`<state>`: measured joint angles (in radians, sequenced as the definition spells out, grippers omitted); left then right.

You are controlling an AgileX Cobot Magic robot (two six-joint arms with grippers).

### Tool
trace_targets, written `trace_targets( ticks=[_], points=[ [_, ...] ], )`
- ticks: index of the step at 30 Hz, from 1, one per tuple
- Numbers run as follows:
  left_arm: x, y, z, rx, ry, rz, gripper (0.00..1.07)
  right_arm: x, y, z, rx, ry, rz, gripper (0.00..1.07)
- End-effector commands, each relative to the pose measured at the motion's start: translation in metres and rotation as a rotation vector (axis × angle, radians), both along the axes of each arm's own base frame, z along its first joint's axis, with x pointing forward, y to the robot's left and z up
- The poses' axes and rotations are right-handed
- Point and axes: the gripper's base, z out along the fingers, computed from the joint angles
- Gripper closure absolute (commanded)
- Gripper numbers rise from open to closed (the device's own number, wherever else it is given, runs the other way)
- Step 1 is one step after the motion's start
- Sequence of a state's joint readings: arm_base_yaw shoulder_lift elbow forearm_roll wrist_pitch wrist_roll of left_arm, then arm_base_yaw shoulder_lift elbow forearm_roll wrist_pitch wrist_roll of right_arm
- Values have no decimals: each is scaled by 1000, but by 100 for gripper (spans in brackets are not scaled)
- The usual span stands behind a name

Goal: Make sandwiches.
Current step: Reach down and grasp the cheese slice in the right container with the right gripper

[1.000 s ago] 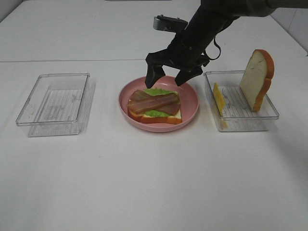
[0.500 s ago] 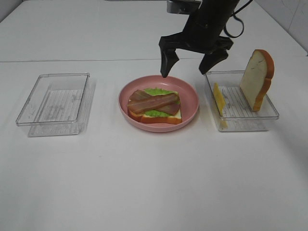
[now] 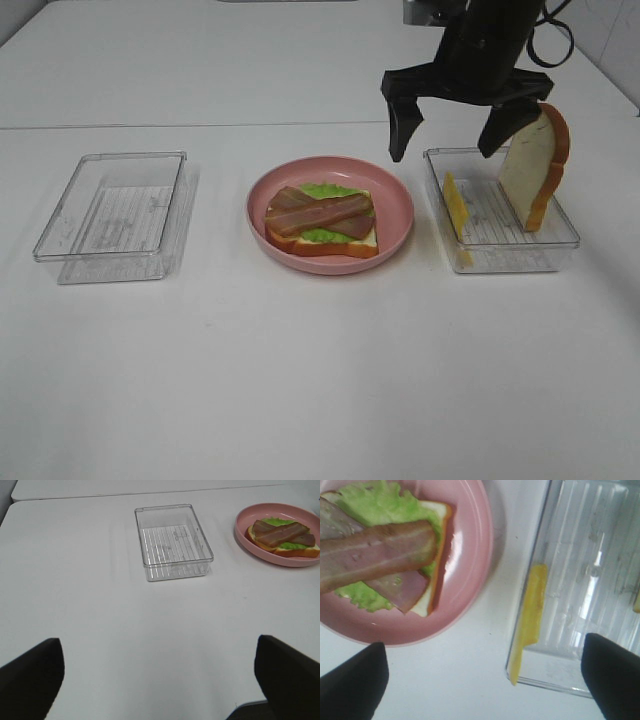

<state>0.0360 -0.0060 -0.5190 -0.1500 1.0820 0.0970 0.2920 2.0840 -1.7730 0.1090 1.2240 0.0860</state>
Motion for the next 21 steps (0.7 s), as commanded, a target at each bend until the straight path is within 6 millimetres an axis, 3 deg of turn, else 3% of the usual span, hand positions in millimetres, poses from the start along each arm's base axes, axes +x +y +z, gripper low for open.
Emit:
trace_targets(
  ticks=[1, 8, 10, 13, 15, 21],
  points=[
    [-2, 0, -1, -8, -17, 4, 9, -6, -22, -9, -27, 94, -51, 9],
    [-2, 0, -1, -8, -17, 4, 9, 6, -26, -22, 3, 49, -80, 9],
    [-2, 0, -1, -8, -17, 4, 9, 10, -27, -43, -3, 87, -81, 9],
    [-2, 0, -1, -8, -17, 4, 9, 11, -26, -49, -6, 99, -80, 9],
    [-2, 0, -1, -8, -17, 4, 9, 13, -25, -68, -6, 141, -85, 10],
    [-2, 0, -1, -8, -17, 4, 9, 15, -24, -77, -8, 148, -87, 14]
  ],
)
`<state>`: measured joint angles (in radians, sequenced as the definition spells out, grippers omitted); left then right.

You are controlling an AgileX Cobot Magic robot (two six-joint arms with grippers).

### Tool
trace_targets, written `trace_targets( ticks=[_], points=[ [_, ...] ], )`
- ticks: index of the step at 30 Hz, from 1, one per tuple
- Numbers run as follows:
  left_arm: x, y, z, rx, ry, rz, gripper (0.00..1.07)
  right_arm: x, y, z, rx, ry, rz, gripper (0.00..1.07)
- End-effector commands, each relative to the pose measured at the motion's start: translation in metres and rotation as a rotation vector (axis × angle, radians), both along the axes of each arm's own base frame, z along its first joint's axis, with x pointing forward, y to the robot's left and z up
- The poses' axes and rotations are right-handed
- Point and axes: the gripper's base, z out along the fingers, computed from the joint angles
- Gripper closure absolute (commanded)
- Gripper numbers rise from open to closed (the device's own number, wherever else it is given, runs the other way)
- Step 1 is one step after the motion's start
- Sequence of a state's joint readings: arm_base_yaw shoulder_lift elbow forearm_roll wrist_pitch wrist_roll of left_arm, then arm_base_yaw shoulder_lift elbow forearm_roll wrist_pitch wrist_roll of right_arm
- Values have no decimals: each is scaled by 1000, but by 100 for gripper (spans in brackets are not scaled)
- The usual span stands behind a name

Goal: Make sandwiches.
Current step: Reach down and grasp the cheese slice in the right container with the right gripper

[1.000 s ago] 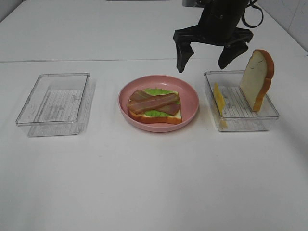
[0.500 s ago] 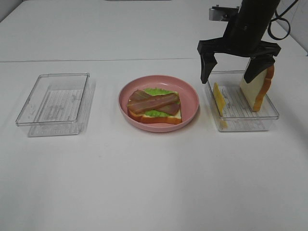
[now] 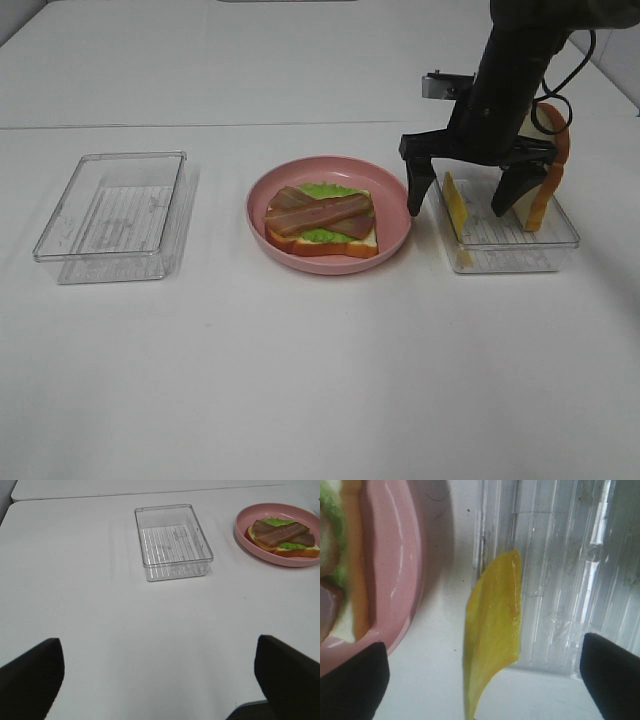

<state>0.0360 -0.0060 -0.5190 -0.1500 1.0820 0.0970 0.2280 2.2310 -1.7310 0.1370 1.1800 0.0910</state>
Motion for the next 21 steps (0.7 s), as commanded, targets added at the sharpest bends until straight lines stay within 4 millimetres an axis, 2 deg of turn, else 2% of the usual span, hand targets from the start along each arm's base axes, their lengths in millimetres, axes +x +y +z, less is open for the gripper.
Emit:
trace_targets(
  ticks=[1, 2, 4, 5, 6, 7, 8, 9, 10, 11, 12, 21],
  points=[
    [-2, 0, -1, -8, -17, 4, 9, 1, -2, -4, 6, 1, -3, 18],
    [-2, 0, -1, -8, -17, 4, 9, 1, -2, -4, 6, -1, -4, 25],
    [-2, 0, -1, -8, -17, 4, 9, 1, -2, -4, 6, -1, -4, 30],
    [-2, 0, -1, -8, -17, 4, 9, 1, -2, -4, 6, -1, -5, 42],
    [-2, 0, -1, -8, -17, 4, 9, 1, -2, -4, 6, -1, -5, 42],
    [-2, 0, -1, -8, -17, 4, 9, 1, -2, -4, 6, 0, -12, 55],
    [-2, 0, -1, -8, -17, 4, 9, 1, -2, -4, 6, 0, -12, 55],
    [-2, 0, -1, -8, -17, 4, 9, 1, -2, -4, 5, 0, -17, 59],
    [-2, 0, -1, -8, -17, 4, 9, 1, -2, -4, 4, 1, -25, 69],
    [-2, 0, -1, -8, -17, 4, 9, 1, -2, -4, 4, 1, -25, 69],
    [-2, 0, -1, -8, -17, 4, 9, 1, -2, -4, 4, 2, -29, 73],
    [-2, 0, -1, -8, -17, 4, 9, 1, -2, -3, 4, 3, -29, 77]
  ],
)
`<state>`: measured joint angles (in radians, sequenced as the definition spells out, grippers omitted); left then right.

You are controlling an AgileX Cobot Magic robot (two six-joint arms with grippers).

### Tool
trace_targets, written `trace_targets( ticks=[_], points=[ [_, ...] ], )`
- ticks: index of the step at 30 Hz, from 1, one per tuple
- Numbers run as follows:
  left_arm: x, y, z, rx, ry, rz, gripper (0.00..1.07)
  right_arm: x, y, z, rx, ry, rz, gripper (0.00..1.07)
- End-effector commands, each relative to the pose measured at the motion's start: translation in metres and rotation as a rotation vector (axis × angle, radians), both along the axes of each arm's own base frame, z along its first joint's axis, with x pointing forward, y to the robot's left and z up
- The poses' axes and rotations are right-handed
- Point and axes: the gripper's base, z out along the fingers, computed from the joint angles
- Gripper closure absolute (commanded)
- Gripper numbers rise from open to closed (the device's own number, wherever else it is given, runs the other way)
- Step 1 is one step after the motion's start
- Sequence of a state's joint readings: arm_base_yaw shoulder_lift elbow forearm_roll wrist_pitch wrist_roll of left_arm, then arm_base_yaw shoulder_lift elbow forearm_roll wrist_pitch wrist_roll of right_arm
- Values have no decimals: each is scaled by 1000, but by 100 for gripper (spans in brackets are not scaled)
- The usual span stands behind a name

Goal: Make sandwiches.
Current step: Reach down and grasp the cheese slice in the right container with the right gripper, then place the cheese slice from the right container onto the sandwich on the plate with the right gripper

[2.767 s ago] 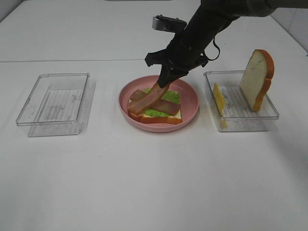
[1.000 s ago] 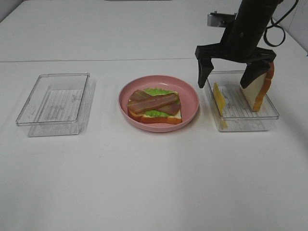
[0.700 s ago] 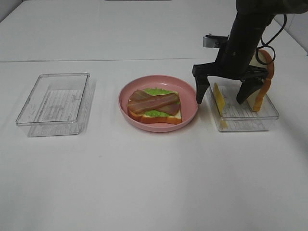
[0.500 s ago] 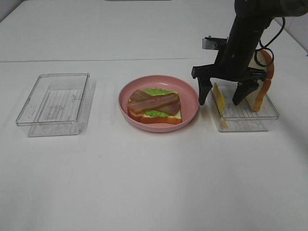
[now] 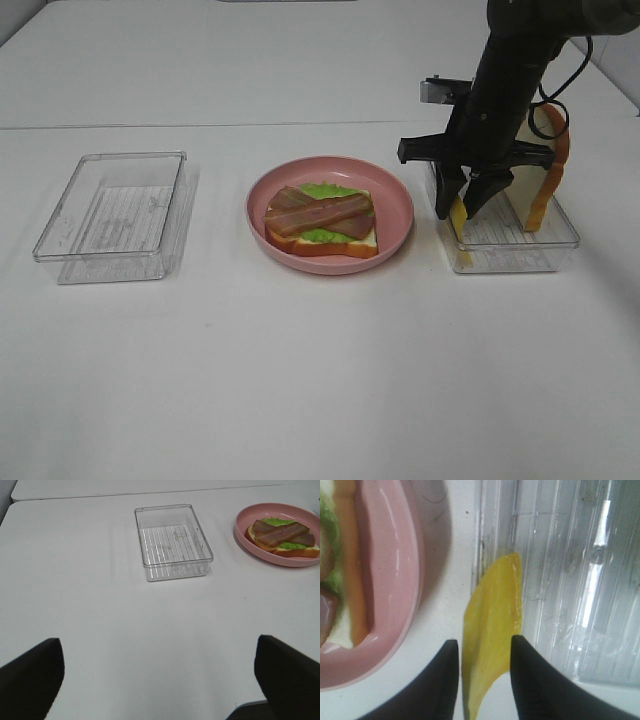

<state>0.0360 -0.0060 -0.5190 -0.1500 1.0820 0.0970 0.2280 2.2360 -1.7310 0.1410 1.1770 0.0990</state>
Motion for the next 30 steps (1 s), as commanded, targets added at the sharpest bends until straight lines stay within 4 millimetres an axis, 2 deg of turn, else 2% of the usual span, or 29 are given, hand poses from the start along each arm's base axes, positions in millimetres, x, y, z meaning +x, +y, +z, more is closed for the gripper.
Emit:
trace_targets(
  ticks=[1, 3, 5, 6, 7, 8, 9, 19, 22, 23, 24, 26, 27, 29, 30],
  points=[
    [-2, 0, -1, -8, -17, 4, 9, 0, -2, 3, 3, -10, -19, 81],
    [-2, 0, -1, -8, -17, 4, 9, 0, -2, 4, 4, -13, -19, 83],
    [-2, 0, -1, -8, -17, 4, 9, 0, -2, 9, 6, -22, -21, 93],
    [-2, 0, -1, -8, -17, 4, 9, 0, -2, 9, 6, -22, -21, 93],
    [-2, 0, -1, -8, -17, 4, 9, -1, -2, 10, 6, -21, -21, 100],
    [-2, 0, -1, -8, -17, 4, 9, -1, -2, 10, 6, -21, -21, 100],
    [-2, 0, -1, -8, -17, 4, 9, -1, -2, 10, 6, -17, -21, 107],
    [-2, 0, -1, -8, -17, 4, 9, 0, -2, 17, 13, -34, -19, 107],
    [-2, 0, -1, -8, -17, 4, 9, 0, -2, 25, 18, -53, -18, 107],
    [-2, 0, -1, -8, -17, 4, 9, 0, -2, 35, 26, -76, -19, 107],
    [-2, 0, -1, -8, -17, 4, 9, 0, -2, 35, 26, -76, -19, 107],
    [-2, 0, -1, -8, -17, 4, 9, -4, 0, 57, 59, -125, -23, 107],
    [-2, 0, -1, -8, -17, 4, 9, -4, 0, 57, 59, -125, -23, 107],
    [-2, 0, -1, -8, -17, 4, 9, -9, 6, 86, 158, -194, -12, 107],
    [-2, 0, -1, -8, -17, 4, 9, -9, 6, 86, 158, -194, -12, 107]
  ],
)
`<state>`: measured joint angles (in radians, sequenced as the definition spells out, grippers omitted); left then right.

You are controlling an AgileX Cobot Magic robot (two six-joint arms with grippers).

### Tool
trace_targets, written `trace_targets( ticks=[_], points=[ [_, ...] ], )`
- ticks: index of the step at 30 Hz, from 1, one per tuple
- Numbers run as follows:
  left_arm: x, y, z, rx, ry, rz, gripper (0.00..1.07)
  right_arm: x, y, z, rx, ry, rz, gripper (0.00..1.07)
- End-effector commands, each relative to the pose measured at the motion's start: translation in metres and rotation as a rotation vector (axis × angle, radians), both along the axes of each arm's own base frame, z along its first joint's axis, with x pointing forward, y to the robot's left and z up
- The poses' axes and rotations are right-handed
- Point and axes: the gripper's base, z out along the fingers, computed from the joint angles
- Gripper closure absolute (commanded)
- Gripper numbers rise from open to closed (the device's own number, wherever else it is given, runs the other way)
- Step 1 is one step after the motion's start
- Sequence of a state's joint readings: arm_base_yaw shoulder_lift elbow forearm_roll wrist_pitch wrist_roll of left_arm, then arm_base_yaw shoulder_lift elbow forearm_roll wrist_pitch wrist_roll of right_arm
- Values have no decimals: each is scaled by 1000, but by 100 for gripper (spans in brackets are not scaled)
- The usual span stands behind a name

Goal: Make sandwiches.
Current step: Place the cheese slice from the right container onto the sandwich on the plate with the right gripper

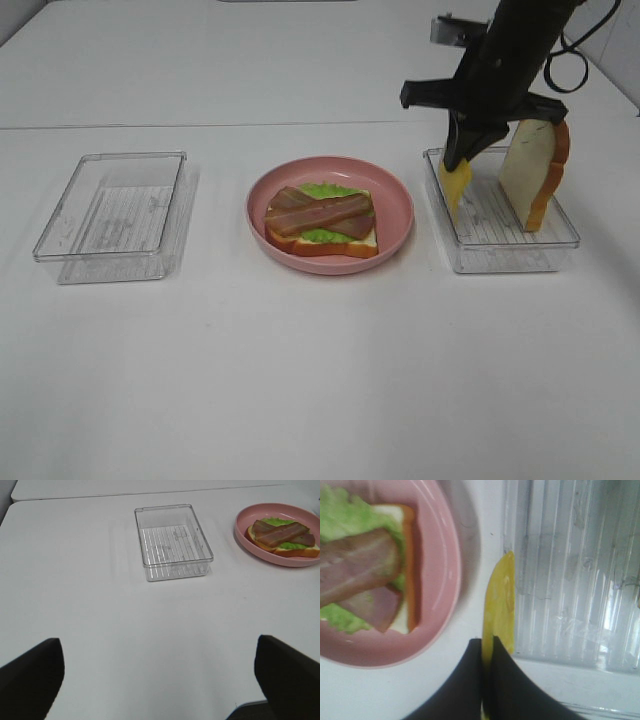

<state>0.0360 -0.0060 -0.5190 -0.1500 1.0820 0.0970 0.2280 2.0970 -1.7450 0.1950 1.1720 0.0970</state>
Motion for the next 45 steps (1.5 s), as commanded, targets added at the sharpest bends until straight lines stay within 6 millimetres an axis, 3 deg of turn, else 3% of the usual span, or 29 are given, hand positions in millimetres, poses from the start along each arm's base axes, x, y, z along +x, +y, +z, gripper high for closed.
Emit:
trace_targets(
  ticks=[1, 4, 8, 10, 12, 13, 16, 18, 19, 21, 31, 45],
  points=[
    [-2, 0, -1, -8, -17, 4, 9, -5, 6, 28, 114, -68, 14, 107],
    [-2, 0, -1, -8, -17, 4, 9, -7, 18, 43, 266, -112, 57, 107],
    [-2, 0, -1, -8, -17, 4, 9, -8, 32, 46, 440, -134, 104, 107],
    [-2, 0, -1, -8, -17, 4, 9, -10, 49, 31, 608, -102, 99, 107],
    [-2, 0, -1, -8, -17, 4, 9, -10, 51, 26, 616, -92, 92, 107],
    [-2, 0, -1, -8, -17, 4, 9, -10, 60, 14, 626, -64, 88, 107],
    [-2, 0, -1, -8, -17, 4, 9, -9, 63, 9, 628, -56, 83, 107],
    [-2, -1, 0, -11, -17, 2, 9, -7, 81, -15, 635, -25, 86, 107],
    [-2, -1, 0, -11, -17, 2, 9, -7, 81, -15, 635, -25, 86, 107],
    [-2, -1, 0, -12, -18, 2, 9, -6, 92, -34, 656, 2, 77, 107],
    [-2, -1, 0, -12, -18, 2, 9, 19, 101, -60, 708, -25, 53, 107],
    [-2, -1, 0, -12, -18, 2, 9, 19, 90, -77, 507, 16, 68, 107]
  ],
)
